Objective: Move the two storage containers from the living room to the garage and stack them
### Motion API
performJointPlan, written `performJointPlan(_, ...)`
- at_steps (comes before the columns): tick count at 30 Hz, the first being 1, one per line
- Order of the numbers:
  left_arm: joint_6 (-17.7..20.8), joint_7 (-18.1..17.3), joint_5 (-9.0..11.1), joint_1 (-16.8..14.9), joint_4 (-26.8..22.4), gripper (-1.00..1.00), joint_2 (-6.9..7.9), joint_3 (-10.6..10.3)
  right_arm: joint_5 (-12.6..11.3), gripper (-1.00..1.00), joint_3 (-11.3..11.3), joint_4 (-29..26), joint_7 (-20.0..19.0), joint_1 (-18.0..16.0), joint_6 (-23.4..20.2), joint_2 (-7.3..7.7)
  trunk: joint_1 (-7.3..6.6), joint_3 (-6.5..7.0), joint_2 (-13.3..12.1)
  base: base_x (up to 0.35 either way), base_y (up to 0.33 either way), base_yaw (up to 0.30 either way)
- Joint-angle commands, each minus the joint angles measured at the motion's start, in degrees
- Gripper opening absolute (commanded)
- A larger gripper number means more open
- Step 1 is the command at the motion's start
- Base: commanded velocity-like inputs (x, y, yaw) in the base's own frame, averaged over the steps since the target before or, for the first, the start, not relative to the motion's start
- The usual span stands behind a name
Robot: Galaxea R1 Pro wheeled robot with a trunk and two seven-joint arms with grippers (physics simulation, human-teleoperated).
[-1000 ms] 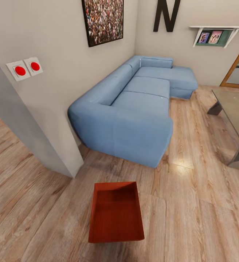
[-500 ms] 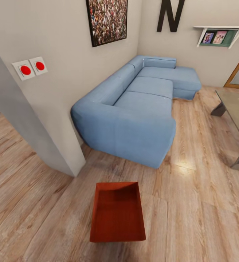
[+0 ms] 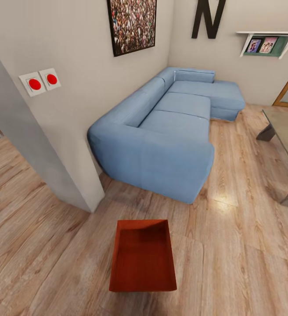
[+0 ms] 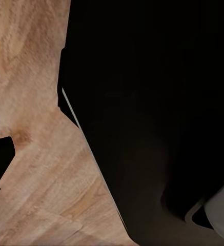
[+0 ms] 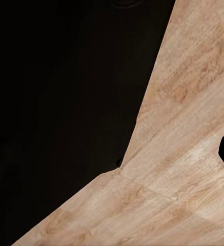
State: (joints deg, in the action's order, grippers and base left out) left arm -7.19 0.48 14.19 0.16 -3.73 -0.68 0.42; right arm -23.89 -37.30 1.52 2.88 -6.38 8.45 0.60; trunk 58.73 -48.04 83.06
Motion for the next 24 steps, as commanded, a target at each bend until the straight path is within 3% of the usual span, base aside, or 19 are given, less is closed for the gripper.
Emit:
performJointPlan(1,-0.11,0.05,0.22,0.02,-0.05,1.0,-0.01,0.02,-0.47,1.0,-0.49,0.15,0.02,-0.04,0.3,-0.04,0.0,-0.03,0.02,0.0,0.0,0.001)
performJointPlan(24,-0.11,-0.01,0.16,0.02,-0.05,1.0,-0.02,0.02,-0.54,1.0,-0.41,0.15,0.02,-0.04,0.34,0.17,0.0,-0.03,0.02,0.0,0.018,0.0)
